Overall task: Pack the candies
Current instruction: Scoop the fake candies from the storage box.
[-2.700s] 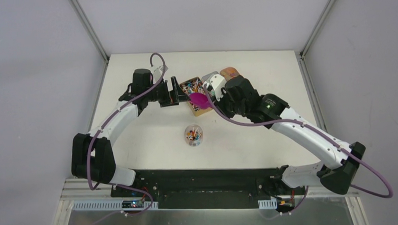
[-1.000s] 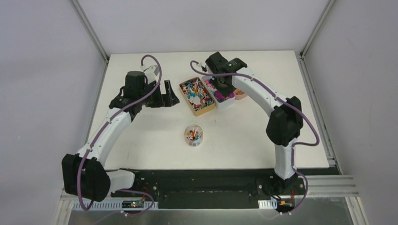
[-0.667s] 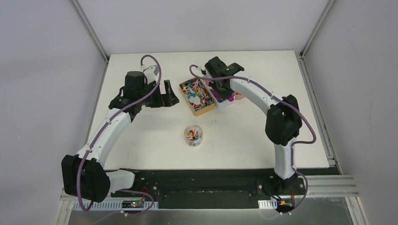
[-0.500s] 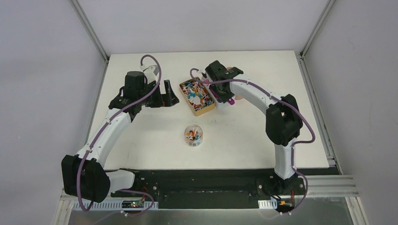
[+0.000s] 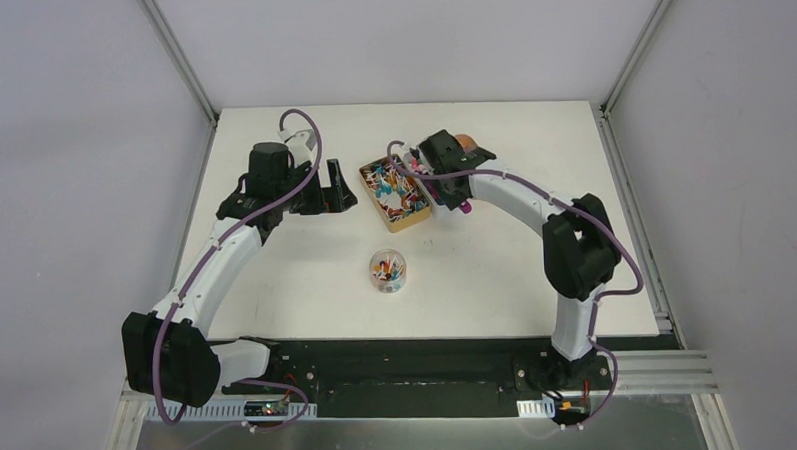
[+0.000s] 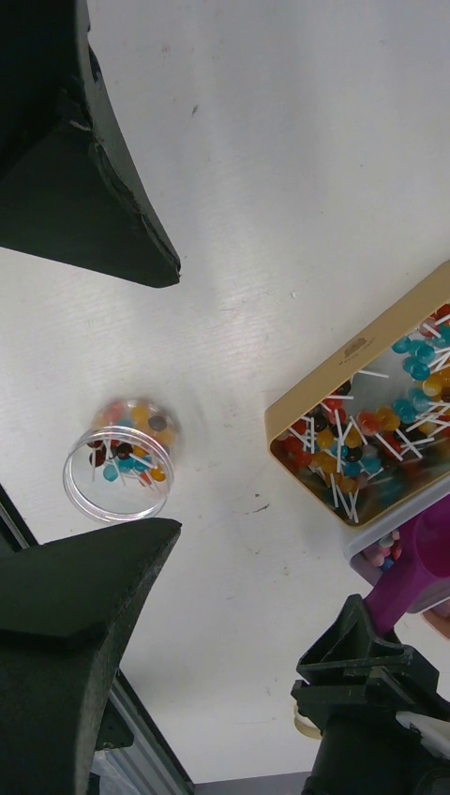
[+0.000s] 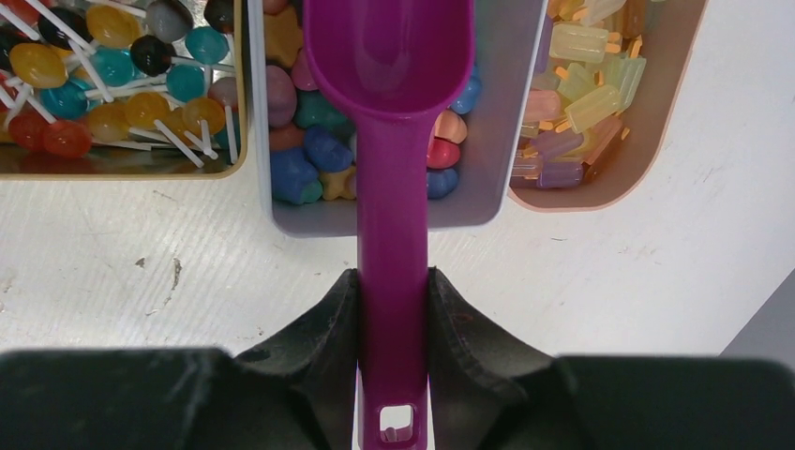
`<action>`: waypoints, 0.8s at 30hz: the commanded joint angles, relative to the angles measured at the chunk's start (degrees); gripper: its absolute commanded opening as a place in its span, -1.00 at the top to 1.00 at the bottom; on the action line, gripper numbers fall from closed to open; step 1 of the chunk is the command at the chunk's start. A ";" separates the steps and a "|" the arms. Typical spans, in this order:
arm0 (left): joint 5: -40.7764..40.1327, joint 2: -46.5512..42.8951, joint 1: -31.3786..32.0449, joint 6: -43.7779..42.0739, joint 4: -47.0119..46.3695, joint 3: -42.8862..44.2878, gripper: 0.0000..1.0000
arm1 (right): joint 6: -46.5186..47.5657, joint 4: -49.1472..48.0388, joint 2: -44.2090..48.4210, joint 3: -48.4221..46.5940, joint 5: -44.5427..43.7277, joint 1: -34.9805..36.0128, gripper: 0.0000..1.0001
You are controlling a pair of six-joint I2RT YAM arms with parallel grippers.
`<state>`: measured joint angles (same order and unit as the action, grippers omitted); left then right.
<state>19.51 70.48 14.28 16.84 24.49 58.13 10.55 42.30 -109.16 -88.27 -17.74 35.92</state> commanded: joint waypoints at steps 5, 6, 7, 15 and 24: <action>-1.13 -2.10 0.33 -1.37 -0.98 -0.30 -0.98 | -0.95 -10.29 8.05 6.46 1.39 -1.48 1.00; -1.09 -2.10 0.36 -1.36 -0.93 -0.34 -0.98 | -0.89 -11.61 8.74 7.50 2.07 -1.89 1.00; -1.20 -2.10 0.31 -1.35 -0.97 -0.35 -0.98 | -0.93 -12.88 9.42 8.67 2.77 -2.09 1.00; -1.57 -2.19 0.31 -1.42 -0.89 -0.30 -0.98 | -0.13 -22.14 13.81 15.93 5.56 -3.22 1.00; -2.24 -2.36 0.31 -1.46 -1.00 -0.21 -0.98 | 2.44 -28.50 19.06 21.80 6.23 -3.34 1.00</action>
<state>18.37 70.35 14.28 16.82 24.49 58.13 11.51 21.15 -95.24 -67.61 -12.34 32.75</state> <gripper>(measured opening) 0.992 0.295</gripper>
